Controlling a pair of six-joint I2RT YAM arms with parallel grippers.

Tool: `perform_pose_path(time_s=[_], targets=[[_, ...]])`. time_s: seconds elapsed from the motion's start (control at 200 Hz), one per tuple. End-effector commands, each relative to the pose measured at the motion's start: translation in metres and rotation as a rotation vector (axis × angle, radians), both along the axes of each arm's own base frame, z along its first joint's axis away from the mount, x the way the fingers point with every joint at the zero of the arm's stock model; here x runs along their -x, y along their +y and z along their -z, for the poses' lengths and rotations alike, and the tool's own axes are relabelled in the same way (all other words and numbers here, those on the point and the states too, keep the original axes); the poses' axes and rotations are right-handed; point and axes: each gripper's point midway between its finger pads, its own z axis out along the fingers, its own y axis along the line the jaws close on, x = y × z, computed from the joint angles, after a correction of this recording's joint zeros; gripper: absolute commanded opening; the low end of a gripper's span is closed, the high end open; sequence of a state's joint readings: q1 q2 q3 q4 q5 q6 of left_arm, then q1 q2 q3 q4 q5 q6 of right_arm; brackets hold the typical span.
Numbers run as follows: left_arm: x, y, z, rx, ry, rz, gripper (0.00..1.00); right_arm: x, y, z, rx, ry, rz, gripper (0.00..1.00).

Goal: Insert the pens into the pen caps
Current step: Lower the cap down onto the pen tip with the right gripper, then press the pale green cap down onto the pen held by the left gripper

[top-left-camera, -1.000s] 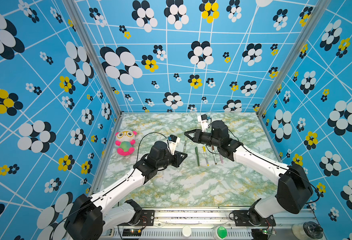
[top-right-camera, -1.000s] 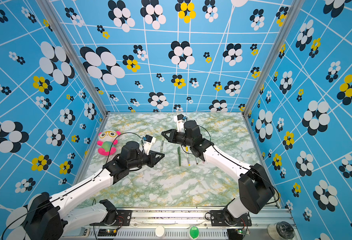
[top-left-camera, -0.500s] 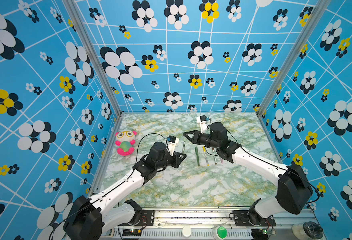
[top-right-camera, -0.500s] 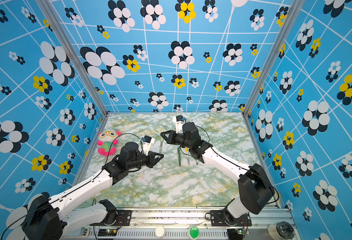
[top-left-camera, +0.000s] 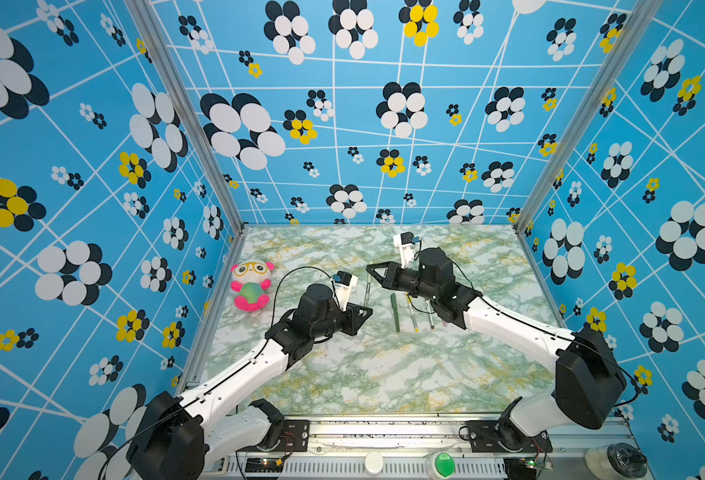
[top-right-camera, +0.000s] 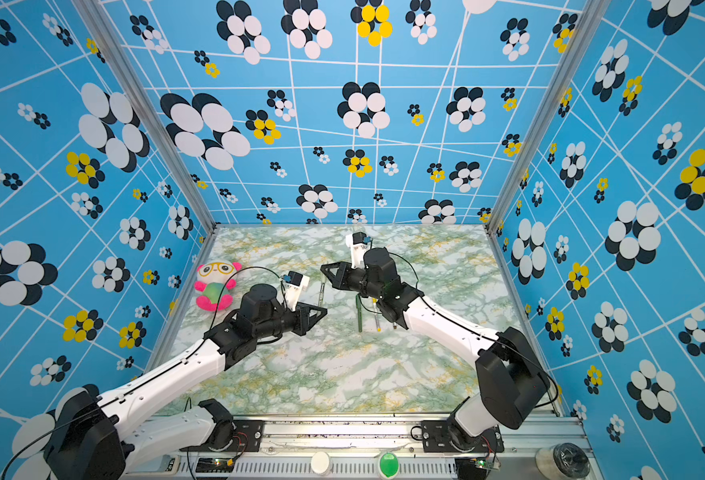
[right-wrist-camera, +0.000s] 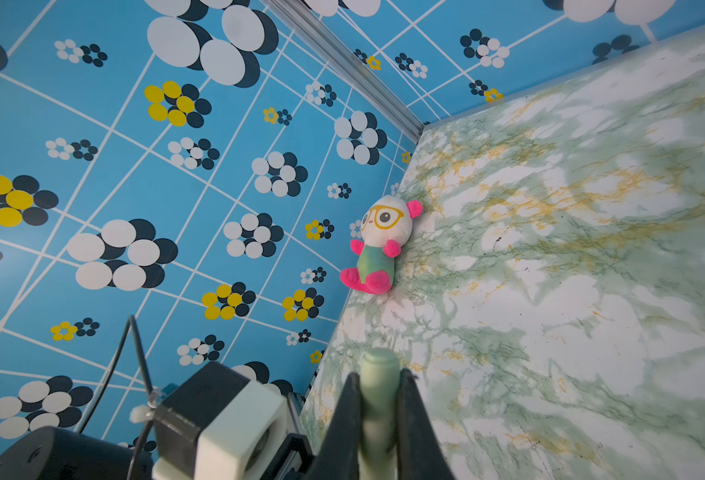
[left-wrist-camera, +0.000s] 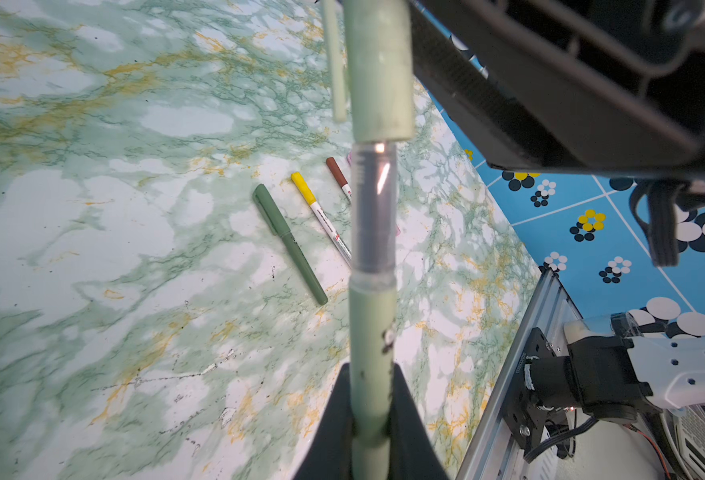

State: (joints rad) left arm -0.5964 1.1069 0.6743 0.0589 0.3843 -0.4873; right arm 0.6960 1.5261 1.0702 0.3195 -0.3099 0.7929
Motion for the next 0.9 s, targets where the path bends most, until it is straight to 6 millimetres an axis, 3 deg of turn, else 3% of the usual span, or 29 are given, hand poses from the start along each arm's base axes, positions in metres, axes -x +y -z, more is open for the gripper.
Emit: perform_pose_path(time_s=[0.0,0.895], targets=[[-0.022,0.004,-0.038,0.078,-0.136,-0.067,0.00,0.034,0.011,0.027,0.054,0.078,-0.102,0.02],[-0.021,0.005,-0.039,0.080,-0.145,-0.064,0.00,0.025,-0.003,0.029,0.041,0.045,-0.001,0.01]])
